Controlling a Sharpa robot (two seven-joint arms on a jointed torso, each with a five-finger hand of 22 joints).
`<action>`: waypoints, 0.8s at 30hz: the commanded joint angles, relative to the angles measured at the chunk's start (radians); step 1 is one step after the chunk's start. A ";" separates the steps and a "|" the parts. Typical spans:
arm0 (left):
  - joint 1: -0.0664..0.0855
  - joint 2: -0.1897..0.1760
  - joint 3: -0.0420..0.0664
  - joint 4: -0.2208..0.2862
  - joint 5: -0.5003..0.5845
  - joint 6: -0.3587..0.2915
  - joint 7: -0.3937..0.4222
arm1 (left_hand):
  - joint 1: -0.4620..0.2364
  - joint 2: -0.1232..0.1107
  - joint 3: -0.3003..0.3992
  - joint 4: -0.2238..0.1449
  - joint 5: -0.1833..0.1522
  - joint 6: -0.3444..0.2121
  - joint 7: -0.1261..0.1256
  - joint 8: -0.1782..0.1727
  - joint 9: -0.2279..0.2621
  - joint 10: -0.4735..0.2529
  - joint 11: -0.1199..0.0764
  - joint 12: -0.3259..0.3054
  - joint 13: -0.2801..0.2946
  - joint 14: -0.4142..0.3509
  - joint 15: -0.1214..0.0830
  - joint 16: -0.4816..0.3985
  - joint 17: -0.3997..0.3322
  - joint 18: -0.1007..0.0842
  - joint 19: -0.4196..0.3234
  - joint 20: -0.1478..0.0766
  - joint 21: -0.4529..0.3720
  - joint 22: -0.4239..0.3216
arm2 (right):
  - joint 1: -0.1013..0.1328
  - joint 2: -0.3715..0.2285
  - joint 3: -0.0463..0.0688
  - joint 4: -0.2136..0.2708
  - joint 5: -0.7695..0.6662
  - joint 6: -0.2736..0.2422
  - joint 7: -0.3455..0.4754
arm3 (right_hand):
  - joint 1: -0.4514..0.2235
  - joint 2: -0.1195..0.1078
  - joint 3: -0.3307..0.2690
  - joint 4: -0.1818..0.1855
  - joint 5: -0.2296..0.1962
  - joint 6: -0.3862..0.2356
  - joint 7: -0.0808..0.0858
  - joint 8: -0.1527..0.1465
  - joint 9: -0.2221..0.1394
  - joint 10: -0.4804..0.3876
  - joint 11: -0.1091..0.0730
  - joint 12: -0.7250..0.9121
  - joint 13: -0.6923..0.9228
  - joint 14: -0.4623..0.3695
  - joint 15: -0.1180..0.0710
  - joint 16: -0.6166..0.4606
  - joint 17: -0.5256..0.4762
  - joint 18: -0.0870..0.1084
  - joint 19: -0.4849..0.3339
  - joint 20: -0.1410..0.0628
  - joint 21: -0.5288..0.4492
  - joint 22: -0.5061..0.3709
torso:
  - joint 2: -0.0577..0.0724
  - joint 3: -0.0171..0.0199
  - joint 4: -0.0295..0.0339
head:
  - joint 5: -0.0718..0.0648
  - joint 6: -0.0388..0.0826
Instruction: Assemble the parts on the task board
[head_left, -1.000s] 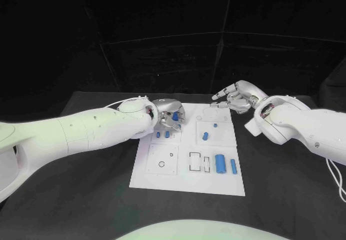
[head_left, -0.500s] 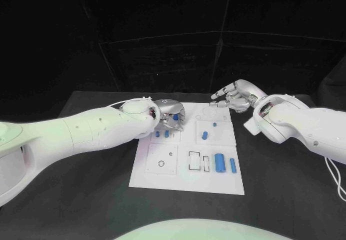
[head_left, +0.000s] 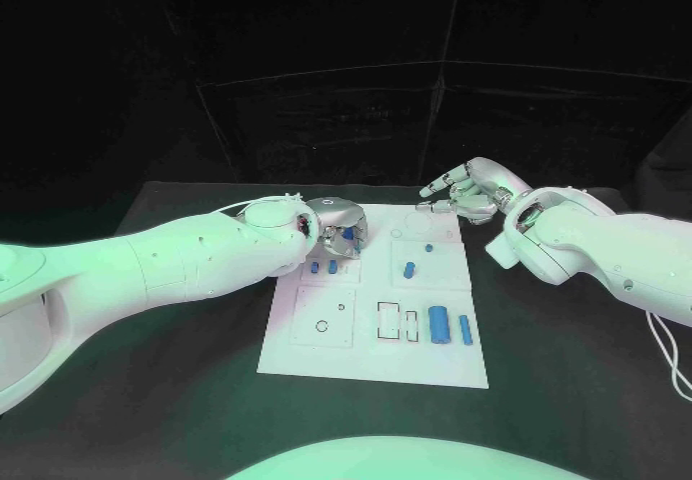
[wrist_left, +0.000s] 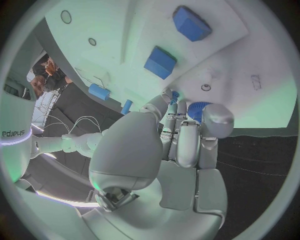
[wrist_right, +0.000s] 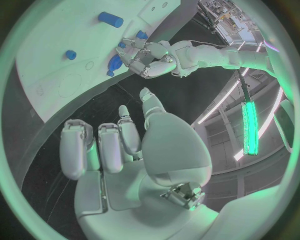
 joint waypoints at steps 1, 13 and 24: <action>0.001 -0.002 0.000 -0.001 -0.012 0.012 -0.015 | -0.008 0.003 0.013 -0.003 -0.002 0.009 0.001 -0.007 -0.004 0.009 0.000 -0.007 -0.006 0.033 -0.001 0.002 -0.005 -0.015 0.007 0.001 0.007 0.003 | 0.002 0.001 0.001 0.000 0.001 0.006 0.005 | -0.001 0.010 -0.005 0.001 0.004 0.003 -0.003 0.006 0.001 -0.007 -0.003 -0.004 0.031 0.052 -0.006 -0.005 -0.001 0.019 -0.009 -0.001 -0.004 -0.001 | 0.000 -0.0001 0.0005 | -0.001 0.000; 0.001 -0.002 0.000 0.003 -0.012 0.033 -0.026 | -0.022 -0.002 0.070 -0.015 -0.002 0.026 0.001 -0.021 -0.020 0.059 -0.006 -0.011 -0.029 0.035 -0.005 0.004 -0.010 -0.019 0.017 -0.001 0.028 0.033 | 0.002 0.002 0.001 -0.001 0.001 0.007 0.006 | -0.001 0.010 -0.005 0.001 0.004 0.003 -0.003 0.006 0.001 -0.007 -0.003 -0.004 0.031 0.052 -0.006 -0.005 -0.001 0.019 -0.009 -0.001 -0.004 -0.001 | 0.000 0.0001 0.0001 | 0.000 -0.002; -0.001 -0.001 0.001 0.011 -0.011 0.001 -0.004 | -0.009 0.017 0.154 -0.045 -0.003 0.088 -0.011 -0.015 -0.021 0.169 -0.031 -0.002 -0.033 0.038 -0.026 0.012 -0.006 -0.028 0.032 -0.021 0.066 0.081 | 0.002 0.003 0.001 -0.001 0.001 0.007 0.007 | 0.001 0.012 -0.006 0.001 0.005 0.004 -0.003 0.006 0.001 -0.004 -0.003 0.000 0.034 0.053 -0.006 -0.004 0.002 0.019 -0.008 -0.001 -0.004 0.000 | 0.000 -0.0001 -0.0002 | 0.001 -0.002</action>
